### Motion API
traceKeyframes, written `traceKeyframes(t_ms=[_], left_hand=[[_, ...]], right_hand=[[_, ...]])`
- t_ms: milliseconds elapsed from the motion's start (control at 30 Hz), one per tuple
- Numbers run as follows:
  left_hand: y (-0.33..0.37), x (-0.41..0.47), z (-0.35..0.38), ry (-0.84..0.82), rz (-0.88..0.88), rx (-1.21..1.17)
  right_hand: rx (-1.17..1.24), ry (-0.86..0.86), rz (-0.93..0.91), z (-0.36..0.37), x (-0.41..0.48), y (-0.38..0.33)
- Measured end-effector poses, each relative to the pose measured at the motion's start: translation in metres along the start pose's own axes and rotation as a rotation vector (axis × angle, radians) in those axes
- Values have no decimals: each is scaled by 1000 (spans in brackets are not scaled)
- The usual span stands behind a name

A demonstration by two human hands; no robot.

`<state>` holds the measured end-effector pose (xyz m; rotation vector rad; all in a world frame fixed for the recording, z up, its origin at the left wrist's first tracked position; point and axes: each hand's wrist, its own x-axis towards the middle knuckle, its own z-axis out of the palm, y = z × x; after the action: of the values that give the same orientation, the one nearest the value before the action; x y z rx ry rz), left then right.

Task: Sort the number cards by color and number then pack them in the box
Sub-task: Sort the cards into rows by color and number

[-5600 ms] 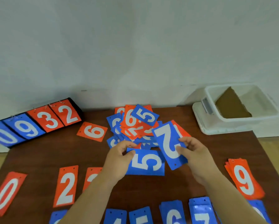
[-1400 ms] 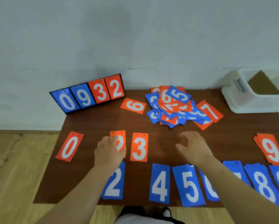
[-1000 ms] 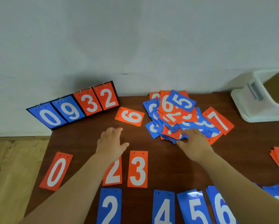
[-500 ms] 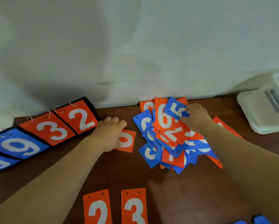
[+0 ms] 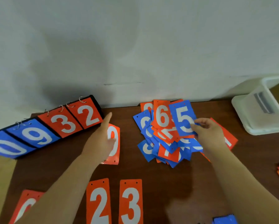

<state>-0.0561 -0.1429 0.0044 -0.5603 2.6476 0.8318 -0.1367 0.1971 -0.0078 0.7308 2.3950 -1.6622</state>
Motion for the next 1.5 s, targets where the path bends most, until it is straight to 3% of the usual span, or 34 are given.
traceKeyframes(t_ms=[133,267,500,633,733,800,900,1067,1200,1300,1500], left_hand=[[12,-87,8,135,-163,-393],[39,-184,50,175,-257,-733],[100,-307,102,213,-205,-1057],[107,-351,104,209,-153,-1050],[97,-369,89,223,-128,-1012],[86,-376,79,161,-148,-987],[70,-384,69,0,-100,-926],[43,-384,56,-204,-80,-809],[16,-382,28,-179,-72,-832],[-13,-373,4,-201,-37,-716],[-46,-343,-14,-532,108,-600]], right_hand=[[264,-203,170,-14,-104,17],[292,-383,273,-38,-188,41],[258,-385,240,-112,-260,65],[145,-381,93,-149,-277,69],[17,-474,-73,-168,-287,55],[-83,-551,-163,-173,-293,44],[-171,-535,-268,-168,-302,36],[-232,-441,-328,-136,-315,34],[-278,-501,-305,-103,-326,29],[-295,-530,-289,-76,-335,24],[-306,-420,-264,-34,-349,26]])
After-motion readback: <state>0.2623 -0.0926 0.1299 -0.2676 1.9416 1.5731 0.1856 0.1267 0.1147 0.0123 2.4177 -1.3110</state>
